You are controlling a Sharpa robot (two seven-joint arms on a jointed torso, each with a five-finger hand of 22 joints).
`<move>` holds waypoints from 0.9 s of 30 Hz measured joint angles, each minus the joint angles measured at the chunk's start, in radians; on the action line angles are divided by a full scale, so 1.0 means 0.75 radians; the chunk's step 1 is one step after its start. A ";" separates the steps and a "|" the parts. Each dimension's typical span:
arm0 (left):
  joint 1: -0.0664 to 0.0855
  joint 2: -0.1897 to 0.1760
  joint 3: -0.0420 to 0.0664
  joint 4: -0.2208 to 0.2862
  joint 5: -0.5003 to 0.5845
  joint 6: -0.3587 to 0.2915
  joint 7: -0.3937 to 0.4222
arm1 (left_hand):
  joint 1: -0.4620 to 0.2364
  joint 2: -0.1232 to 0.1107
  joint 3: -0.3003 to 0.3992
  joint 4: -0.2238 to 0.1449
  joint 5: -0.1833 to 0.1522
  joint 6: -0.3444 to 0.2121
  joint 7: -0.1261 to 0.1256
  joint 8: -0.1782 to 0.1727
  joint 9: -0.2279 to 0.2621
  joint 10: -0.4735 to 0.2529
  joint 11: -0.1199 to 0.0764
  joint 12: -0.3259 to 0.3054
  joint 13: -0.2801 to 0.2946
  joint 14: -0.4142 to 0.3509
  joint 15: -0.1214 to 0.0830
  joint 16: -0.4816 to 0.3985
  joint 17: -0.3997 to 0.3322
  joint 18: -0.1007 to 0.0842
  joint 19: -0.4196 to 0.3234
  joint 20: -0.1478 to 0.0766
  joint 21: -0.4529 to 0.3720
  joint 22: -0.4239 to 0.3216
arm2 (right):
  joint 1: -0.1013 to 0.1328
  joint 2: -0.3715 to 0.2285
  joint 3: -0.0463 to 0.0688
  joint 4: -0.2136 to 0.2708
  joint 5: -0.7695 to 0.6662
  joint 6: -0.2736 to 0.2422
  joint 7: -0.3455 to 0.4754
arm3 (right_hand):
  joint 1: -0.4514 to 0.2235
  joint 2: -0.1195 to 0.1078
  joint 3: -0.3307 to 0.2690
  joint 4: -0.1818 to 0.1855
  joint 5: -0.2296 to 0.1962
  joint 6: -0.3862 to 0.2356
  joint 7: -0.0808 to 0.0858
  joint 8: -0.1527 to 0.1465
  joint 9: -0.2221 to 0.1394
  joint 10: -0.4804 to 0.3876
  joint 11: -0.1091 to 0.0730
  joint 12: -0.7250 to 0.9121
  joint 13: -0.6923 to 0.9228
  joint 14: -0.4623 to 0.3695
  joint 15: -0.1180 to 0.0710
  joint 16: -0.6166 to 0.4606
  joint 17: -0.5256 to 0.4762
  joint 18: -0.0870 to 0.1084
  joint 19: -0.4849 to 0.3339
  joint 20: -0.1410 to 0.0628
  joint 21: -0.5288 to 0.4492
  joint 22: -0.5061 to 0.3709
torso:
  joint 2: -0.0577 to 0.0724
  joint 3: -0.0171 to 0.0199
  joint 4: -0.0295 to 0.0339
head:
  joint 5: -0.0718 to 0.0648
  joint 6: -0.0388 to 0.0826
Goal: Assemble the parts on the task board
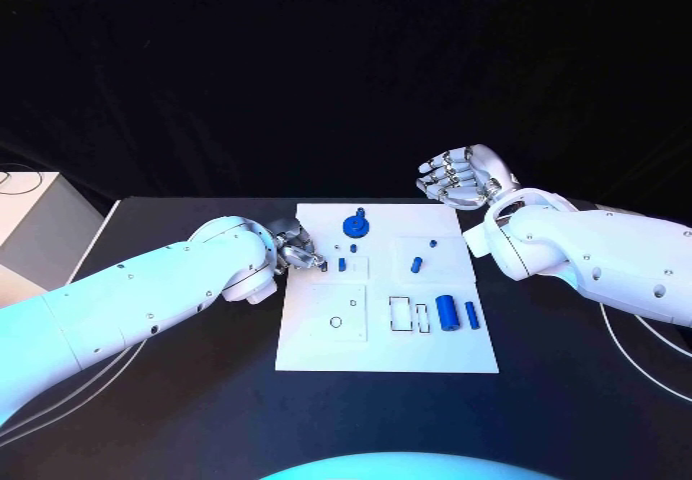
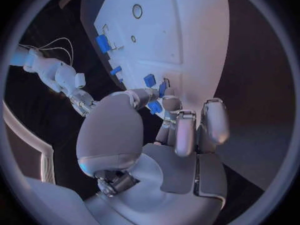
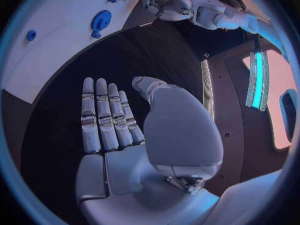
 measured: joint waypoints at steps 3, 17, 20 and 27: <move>0.000 0.004 -0.003 -0.002 -0.013 0.000 0.001 | 0.000 0.000 0.000 0.000 0.000 0.000 0.000 0.000 0.000 0.000 0.000 0.000 0.000 0.000 0.000 0.000 0.000 0.000 0.000 0.000 0.000 0.000 | 0.000 0.000 0.000 0.001 0.003 0.001 0.003 | 0.000 0.000 0.000 0.000 0.000 0.000 0.000 0.000 0.000 0.000 0.000 0.000 -0.002 0.005 0.005 0.000 -0.002 0.000 0.000 0.000 0.000 -0.002 | 0.000 0.0001 0.0000 | 0.000 -0.001; -0.001 0.013 -0.020 -0.008 -0.058 0.001 0.002 | 0.000 0.000 0.000 0.000 -0.004 0.001 -0.001 0.002 0.000 0.002 0.002 0.000 0.000 0.000 0.000 0.000 0.000 0.000 0.000 0.000 0.000 0.000 | 0.000 -0.003 0.000 0.004 0.009 0.005 0.008 | 0.000 0.000 0.000 0.000 0.000 0.000 0.000 0.000 0.000 0.000 0.000 0.000 -0.006 0.010 0.000 0.000 -0.005 0.000 0.000 0.000 0.000 -0.007 | 0.001 0.0012 -0.0008 | -0.002 -0.009; -0.001 0.014 -0.021 -0.009 -0.063 0.002 0.002 | 0.000 0.000 0.001 0.001 -0.005 0.001 -0.001 0.002 0.000 0.002 0.002 0.000 0.000 0.000 0.000 0.000 0.000 0.000 0.000 0.000 0.000 0.000 | 0.000 -0.004 0.000 0.004 0.010 0.007 0.008 | 0.000 0.000 0.000 0.000 0.000 0.000 0.000 0.000 0.000 0.000 0.000 0.000 -0.007 0.010 0.000 -0.005 -0.005 0.000 0.000 0.000 0.000 -0.008 | 0.001 0.0014 -0.0008 | -0.002 -0.010; -0.001 0.016 -0.022 -0.010 -0.071 0.003 0.002 | 0.000 0.000 0.004 0.004 -0.008 0.001 -0.001 0.002 0.000 0.002 0.002 0.000 -0.002 0.000 0.000 0.000 0.000 0.000 0.000 0.000 0.000 -0.002 | 0.000 -0.005 0.000 0.005 0.010 0.010 0.008 | 0.000 0.000 0.000 0.000 0.000 0.000 0.000 0.000 0.000 0.000 0.000 0.000 -0.008 0.010 0.000 -0.005 -0.008 0.000 0.000 0.000 0.000 -0.011 | 0.001 0.0013 -0.0006 | -0.002 -0.011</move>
